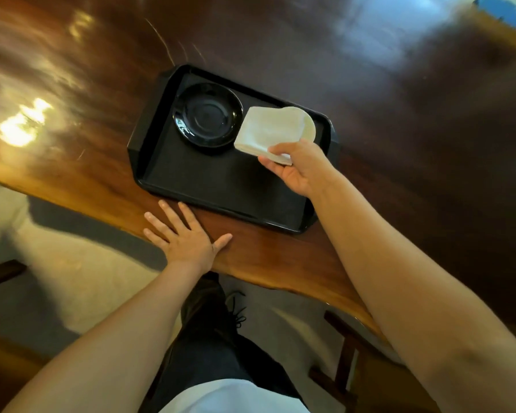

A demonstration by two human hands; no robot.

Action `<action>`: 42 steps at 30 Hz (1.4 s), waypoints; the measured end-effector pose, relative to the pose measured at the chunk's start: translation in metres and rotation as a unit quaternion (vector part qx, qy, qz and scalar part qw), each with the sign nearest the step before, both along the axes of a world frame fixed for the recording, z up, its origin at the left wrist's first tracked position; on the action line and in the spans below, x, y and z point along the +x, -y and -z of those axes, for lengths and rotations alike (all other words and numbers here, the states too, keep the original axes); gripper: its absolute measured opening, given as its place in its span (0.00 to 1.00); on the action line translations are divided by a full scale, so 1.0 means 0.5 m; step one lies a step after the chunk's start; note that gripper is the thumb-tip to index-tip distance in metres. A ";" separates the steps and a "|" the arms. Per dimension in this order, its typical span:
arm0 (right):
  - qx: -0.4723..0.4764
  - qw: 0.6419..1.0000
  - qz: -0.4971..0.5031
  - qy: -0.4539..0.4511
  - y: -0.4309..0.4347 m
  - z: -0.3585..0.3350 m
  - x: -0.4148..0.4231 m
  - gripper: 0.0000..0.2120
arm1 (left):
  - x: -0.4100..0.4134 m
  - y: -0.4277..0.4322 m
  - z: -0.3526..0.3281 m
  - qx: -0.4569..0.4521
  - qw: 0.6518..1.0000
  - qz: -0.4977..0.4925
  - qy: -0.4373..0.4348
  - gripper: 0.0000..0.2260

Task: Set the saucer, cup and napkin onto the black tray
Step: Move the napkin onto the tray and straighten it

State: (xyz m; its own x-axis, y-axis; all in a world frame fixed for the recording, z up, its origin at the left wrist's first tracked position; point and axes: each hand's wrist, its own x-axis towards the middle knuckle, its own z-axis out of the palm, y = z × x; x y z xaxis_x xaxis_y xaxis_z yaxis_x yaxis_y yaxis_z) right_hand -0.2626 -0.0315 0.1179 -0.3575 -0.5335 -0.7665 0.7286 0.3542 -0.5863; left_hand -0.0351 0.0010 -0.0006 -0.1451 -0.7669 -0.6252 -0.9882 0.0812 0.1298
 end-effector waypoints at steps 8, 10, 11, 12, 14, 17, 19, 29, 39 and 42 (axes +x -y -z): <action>0.105 0.991 -0.076 0.032 -0.055 0.056 0.117 0.34 | -0.007 0.004 0.006 0.001 1.000 -0.020 0.012 0.58; 0.129 0.989 -0.066 0.042 -0.052 0.062 0.128 0.34 | -0.008 0.004 0.009 -0.005 1.000 -0.021 0.013 0.59; 0.138 0.987 -0.066 0.043 -0.051 0.063 0.132 0.34 | -0.009 0.003 0.010 -0.009 1.000 -0.021 0.012 0.59; 0.146 0.986 -0.069 0.044 -0.050 0.063 0.135 0.34 | -0.008 0.002 0.009 -0.012 1.000 -0.022 0.012 0.58; 0.163 0.983 -0.076 0.038 -0.047 0.068 0.139 0.34 | -0.007 0.001 0.009 -0.016 1.000 -0.021 0.010 0.58; 0.194 0.977 -0.091 0.008 -0.038 0.074 0.146 0.33 | -0.005 0.001 0.009 -0.023 1.000 -0.019 0.002 0.58; 0.204 0.974 -0.100 -0.016 -0.038 0.079 0.146 0.31 | -0.005 0.001 0.008 -0.025 1.000 -0.017 0.002 0.57; 0.227 0.958 -0.127 -0.124 -0.109 0.080 0.065 0.07 | -0.005 -0.001 0.012 -0.031 0.999 -0.009 0.009 0.57; 0.170 0.981 -0.019 -0.088 -0.044 0.100 0.008 0.19 | -0.007 -0.005 0.017 -0.042 0.999 -0.008 0.016 0.57; 0.167 0.982 -0.010 -0.088 -0.030 0.104 0.009 0.22 | -0.007 -0.005 0.018 -0.048 0.999 -0.006 0.014 0.57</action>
